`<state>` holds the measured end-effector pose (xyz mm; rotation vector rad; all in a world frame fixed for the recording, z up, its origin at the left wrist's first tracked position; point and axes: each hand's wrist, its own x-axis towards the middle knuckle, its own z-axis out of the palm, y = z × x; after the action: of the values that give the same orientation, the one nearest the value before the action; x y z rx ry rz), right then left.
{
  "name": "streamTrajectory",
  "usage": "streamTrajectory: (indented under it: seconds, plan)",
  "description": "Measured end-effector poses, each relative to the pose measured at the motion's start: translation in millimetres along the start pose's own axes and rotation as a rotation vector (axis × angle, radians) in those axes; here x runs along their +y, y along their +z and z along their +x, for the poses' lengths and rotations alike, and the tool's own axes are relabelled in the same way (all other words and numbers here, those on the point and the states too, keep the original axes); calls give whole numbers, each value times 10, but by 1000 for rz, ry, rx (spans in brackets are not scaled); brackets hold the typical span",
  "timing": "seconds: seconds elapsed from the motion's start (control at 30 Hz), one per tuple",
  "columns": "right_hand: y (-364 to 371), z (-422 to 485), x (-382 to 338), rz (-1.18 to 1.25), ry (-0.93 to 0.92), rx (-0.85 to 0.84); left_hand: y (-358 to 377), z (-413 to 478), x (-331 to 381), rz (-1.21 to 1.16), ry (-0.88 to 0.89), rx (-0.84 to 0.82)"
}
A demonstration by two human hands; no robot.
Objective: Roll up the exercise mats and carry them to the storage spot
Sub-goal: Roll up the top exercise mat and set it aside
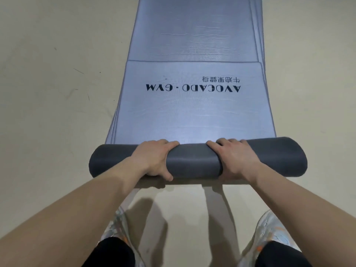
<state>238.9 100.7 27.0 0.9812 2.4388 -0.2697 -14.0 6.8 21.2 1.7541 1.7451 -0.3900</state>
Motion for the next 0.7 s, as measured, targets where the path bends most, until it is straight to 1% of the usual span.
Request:
streamTrajectory:
  seconds: [0.07, 0.1, 0.17, 0.23, 0.27, 0.3, 0.33, 0.37, 0.4, 0.43, 0.47, 0.53, 0.6, 0.63, 0.7]
  plan:
    - [0, -81, -64, 45, -9, -55, 8, -25, -10, -52, 12, -102]
    - [19, -115, -107, 64, 13, -41, -8, -13, -16, -64, 13, -138]
    - [93, -195, -192, 78, 65, 45, -81, 37, -48, -136, -15, -180]
    - [210, -276, -241, 58, 53, 139, -172, 57, -59, -171, -27, -196]
    - [241, -279, -228, 61, 40, 164, -187, 33, -49, -115, -16, -152]
    - [231, -249, -204, 71, 31, 166, -170, -24, -42, -20, -2, -54]
    - [201, -200, -177, 78, 26, 160, -110, -92, -50, 69, 1, 83]
    - [155, -138, -144, 87, 21, 154, -8, -176, -28, 104, -11, 223]
    - [95, -82, -114, 100, 17, 147, 112, -280, 27, 103, -45, 310]
    - [41, -35, -98, 109, 14, 135, 227, -375, 92, 95, -89, 336]
    - [5, -14, -85, 104, 10, 133, 334, -417, 150, 124, -126, 317]
    - [41, -38, -66, 41, -2, 207, 418, -332, 187, 190, -167, 282]
    - [207, -124, -81, -38, 1, 336, 289, -130, 103, 172, -151, 317]
    - [297, -154, -100, -63, 17, 361, 176, -39, 41, 159, -135, 325]
    - [378, -110, -104, -63, 70, 350, 16, 101, -58, 151, -122, 316]
